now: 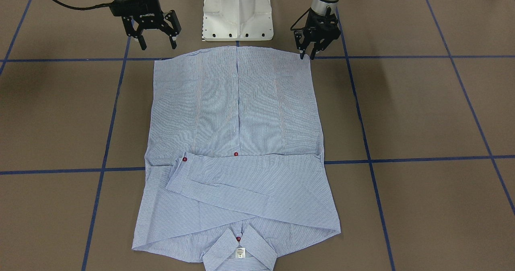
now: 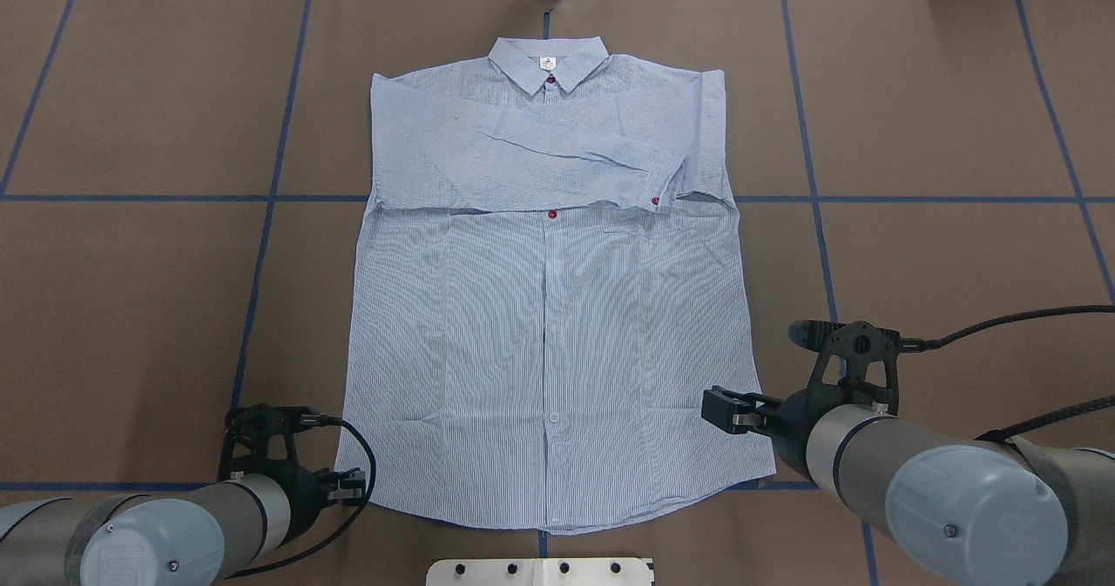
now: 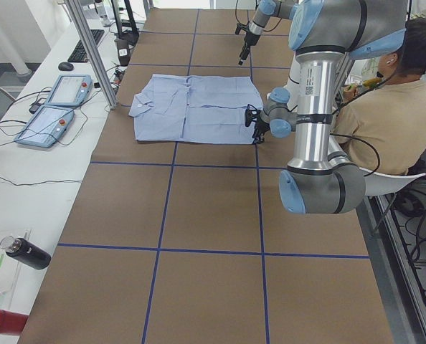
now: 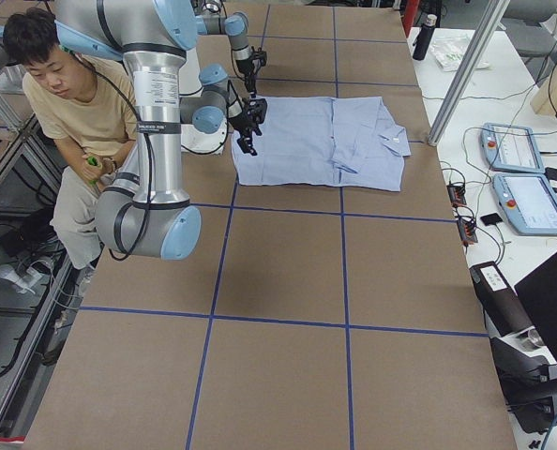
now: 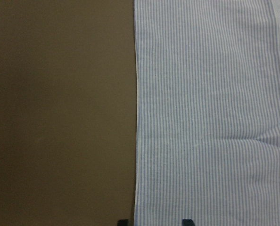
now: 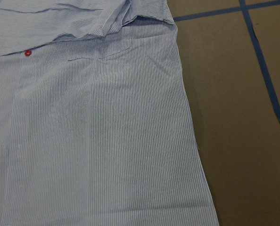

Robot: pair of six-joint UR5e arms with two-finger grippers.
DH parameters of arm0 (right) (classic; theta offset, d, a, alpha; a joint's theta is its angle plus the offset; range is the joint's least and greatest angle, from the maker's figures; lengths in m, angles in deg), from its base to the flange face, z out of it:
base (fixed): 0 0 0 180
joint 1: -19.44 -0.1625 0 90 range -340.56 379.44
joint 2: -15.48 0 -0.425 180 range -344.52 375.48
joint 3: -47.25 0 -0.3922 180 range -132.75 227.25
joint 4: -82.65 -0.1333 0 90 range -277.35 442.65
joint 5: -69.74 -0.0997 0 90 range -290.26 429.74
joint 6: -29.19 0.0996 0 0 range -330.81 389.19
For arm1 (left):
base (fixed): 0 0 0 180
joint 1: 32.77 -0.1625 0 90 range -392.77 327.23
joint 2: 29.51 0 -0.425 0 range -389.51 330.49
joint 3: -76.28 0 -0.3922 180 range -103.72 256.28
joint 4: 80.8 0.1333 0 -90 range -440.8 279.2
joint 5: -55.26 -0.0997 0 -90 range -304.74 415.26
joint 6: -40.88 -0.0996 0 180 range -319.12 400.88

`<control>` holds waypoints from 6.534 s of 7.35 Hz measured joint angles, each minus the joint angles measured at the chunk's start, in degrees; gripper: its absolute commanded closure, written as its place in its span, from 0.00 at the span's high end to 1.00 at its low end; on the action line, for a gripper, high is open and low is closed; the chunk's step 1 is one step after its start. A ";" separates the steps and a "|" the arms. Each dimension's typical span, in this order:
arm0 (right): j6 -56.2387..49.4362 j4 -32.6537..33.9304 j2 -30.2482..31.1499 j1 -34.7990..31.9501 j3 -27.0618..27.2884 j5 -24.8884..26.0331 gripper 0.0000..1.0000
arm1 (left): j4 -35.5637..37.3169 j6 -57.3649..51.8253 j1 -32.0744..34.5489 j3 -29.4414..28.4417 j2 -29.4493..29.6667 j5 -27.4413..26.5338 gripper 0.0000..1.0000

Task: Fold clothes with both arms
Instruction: 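Move both grippers to the shirt hem corners nearest the robot, then grasp the hem corners with both grippers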

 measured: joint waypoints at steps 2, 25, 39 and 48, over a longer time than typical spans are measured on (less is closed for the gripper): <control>0.00 0.00 0.06 0.17 -0.02 0.06 1.00 | 0.00 0.00 0.00 -0.03 0.00 0.03 0.38; 13.05 -11.01 9.41 13.53 -9.38 11.51 0.44 | -0.39 2.11 -1.93 -0.36 1.60 -3.71 0.00; 10.96 -13.36 8.09 13.81 -12.87 13.52 0.29 | -0.26 2.20 -2.03 -0.38 1.52 -3.92 0.00; 8.43 -13.13 5.30 12.52 -14.82 13.69 0.00 | -0.18 2.14 -1.91 -0.06 1.58 -3.73 0.00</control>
